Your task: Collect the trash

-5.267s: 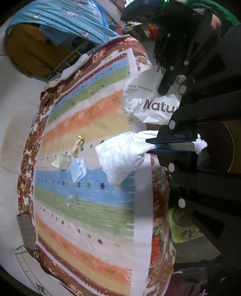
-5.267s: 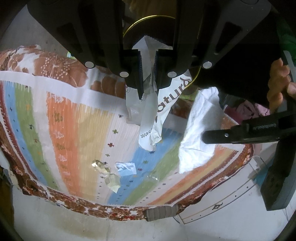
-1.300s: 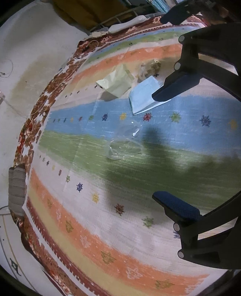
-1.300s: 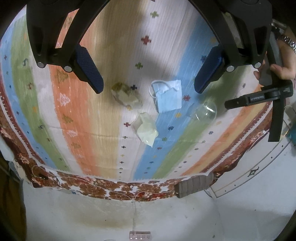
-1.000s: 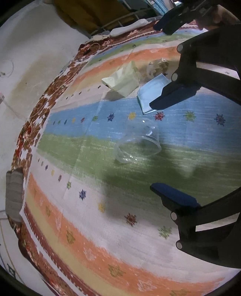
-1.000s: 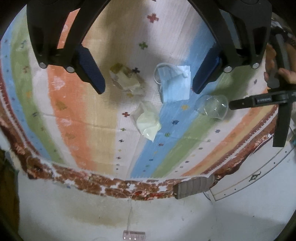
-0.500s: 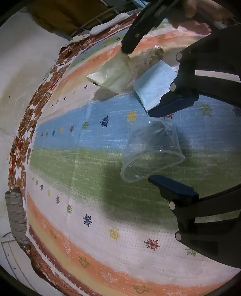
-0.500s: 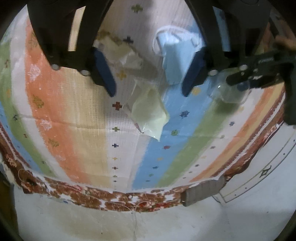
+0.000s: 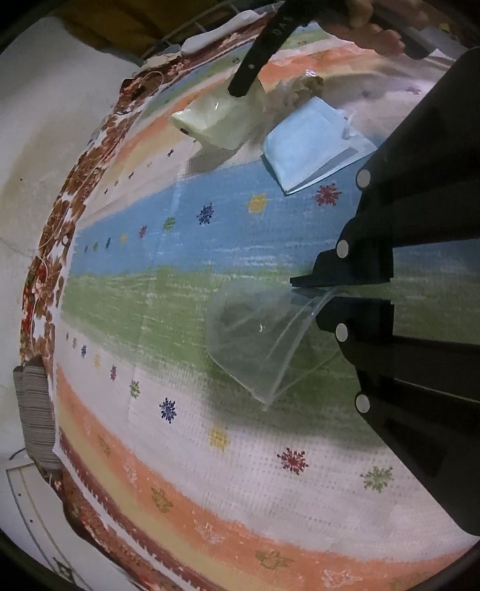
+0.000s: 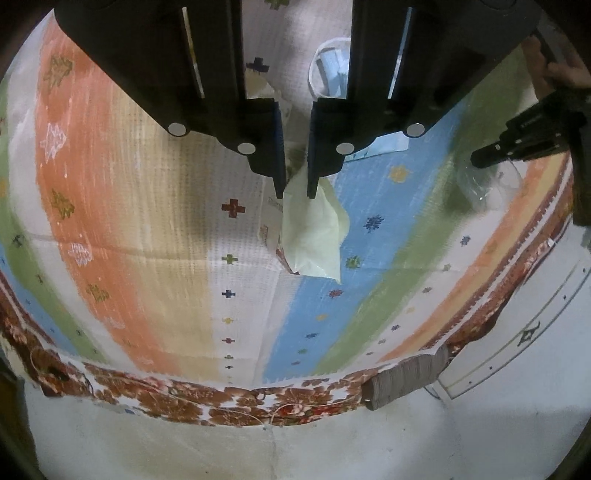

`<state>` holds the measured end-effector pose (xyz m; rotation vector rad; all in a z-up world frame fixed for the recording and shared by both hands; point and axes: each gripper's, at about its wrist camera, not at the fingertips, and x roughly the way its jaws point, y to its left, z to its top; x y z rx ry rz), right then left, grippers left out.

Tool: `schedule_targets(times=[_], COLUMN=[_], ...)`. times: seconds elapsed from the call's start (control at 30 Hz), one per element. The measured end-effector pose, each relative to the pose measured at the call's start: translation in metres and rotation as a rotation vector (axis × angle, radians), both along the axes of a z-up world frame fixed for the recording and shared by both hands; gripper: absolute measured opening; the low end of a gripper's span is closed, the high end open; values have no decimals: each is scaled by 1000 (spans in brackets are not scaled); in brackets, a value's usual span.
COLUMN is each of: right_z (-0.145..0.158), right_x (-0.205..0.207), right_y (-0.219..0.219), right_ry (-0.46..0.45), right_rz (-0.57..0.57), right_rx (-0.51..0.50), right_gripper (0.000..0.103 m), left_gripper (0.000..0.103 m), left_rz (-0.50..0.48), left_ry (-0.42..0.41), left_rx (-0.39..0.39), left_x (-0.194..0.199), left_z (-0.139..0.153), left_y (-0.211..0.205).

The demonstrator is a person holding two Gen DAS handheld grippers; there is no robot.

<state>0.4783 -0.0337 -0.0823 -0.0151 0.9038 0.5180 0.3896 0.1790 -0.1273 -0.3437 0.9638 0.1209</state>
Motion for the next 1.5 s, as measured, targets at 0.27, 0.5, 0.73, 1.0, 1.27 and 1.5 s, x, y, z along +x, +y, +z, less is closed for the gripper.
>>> schedule_targets(times=[0.27, 0.5, 0.73, 1.0, 1.27, 1.5], right_z=[24, 43, 51, 59, 69, 94], right_x=[-18, -46, -75, -105, -131, -165], right_y=[-1, -7, -30, -62, -80, -84], right_ry=[-21, -39, 3, 31, 112, 76], right_rz=[20, 70, 67, 34, 10, 42], right_rx=[-11, -128, -142, -142, -86, -77], right_gripper=[8, 8, 8, 8, 8, 8], left_gripper=[3, 3, 3, 3, 3, 3], left_rz=[27, 20, 8, -21, -34, -71], left_ry=[-56, -55, -2, 43, 45, -6], left_rx=[-60, -51, -53, -50, -98, -144], left_x=[-17, -32, -38, -59, -88, -118], left_z=[19, 30, 32, 49, 74, 102], left_y=[13, 14, 11, -8, -28, -47])
